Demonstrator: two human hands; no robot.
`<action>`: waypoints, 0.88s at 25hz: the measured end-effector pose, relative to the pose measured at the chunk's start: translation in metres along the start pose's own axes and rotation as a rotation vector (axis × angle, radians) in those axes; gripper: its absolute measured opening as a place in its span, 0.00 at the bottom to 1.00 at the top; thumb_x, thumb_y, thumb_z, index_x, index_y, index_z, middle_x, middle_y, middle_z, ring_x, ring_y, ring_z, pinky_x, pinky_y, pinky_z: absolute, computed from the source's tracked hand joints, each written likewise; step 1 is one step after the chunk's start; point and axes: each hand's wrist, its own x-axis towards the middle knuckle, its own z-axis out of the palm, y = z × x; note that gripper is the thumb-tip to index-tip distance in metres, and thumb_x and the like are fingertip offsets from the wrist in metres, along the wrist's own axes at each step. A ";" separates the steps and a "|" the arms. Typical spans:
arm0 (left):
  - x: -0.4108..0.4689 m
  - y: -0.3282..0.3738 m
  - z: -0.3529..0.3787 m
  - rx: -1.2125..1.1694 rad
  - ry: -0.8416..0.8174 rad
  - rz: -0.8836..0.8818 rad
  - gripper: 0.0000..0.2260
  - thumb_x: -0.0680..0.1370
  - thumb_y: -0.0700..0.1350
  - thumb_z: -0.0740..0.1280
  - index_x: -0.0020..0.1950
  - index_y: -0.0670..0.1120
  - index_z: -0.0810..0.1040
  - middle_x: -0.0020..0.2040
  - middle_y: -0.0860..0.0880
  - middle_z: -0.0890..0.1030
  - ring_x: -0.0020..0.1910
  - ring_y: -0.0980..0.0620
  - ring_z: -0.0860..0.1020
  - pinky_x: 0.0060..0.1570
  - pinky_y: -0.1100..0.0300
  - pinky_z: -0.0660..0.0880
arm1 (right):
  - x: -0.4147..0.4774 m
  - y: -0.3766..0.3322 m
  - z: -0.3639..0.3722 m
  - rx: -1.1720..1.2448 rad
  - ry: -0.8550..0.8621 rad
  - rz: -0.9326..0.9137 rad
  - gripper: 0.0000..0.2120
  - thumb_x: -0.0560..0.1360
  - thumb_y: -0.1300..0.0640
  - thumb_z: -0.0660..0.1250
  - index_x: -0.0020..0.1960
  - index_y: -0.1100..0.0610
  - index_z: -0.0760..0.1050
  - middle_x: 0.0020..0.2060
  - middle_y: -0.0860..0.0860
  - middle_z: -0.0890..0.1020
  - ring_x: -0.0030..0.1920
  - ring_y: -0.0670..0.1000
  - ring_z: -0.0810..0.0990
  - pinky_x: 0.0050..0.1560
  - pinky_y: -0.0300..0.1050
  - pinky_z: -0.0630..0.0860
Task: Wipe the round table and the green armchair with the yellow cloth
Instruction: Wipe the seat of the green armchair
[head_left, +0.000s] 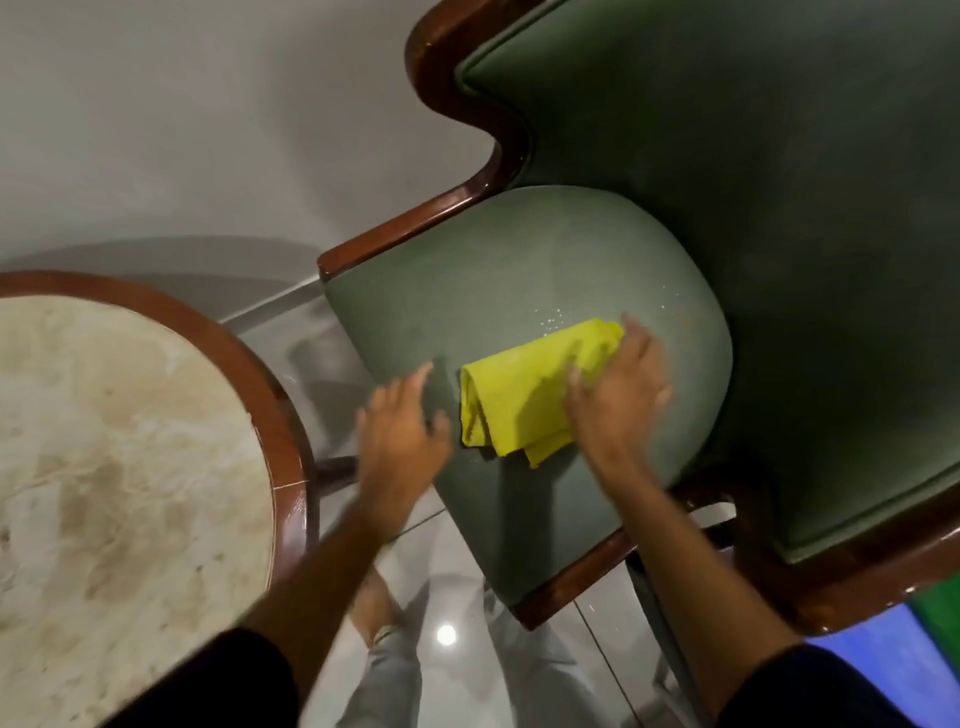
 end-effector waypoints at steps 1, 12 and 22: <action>0.013 -0.021 -0.012 0.111 0.017 0.093 0.23 0.77 0.51 0.62 0.72 0.50 0.67 0.67 0.45 0.75 0.67 0.44 0.70 0.68 0.42 0.65 | -0.009 -0.011 0.022 -0.006 -0.047 0.054 0.37 0.74 0.45 0.67 0.76 0.59 0.58 0.74 0.61 0.65 0.75 0.61 0.62 0.71 0.61 0.61; 0.058 -0.146 -0.048 0.545 0.129 0.231 0.29 0.75 0.63 0.57 0.70 0.46 0.67 0.74 0.40 0.67 0.74 0.41 0.64 0.73 0.42 0.58 | 0.148 0.029 0.073 -0.126 0.169 0.437 0.40 0.77 0.35 0.48 0.80 0.59 0.50 0.80 0.62 0.51 0.80 0.60 0.47 0.76 0.64 0.43; 0.054 -0.142 -0.051 0.408 0.201 0.253 0.26 0.80 0.61 0.53 0.72 0.47 0.66 0.71 0.43 0.71 0.71 0.44 0.68 0.72 0.46 0.61 | -0.010 -0.119 0.162 -0.462 -0.186 -0.765 0.36 0.78 0.42 0.53 0.79 0.60 0.52 0.80 0.60 0.55 0.80 0.59 0.51 0.78 0.63 0.49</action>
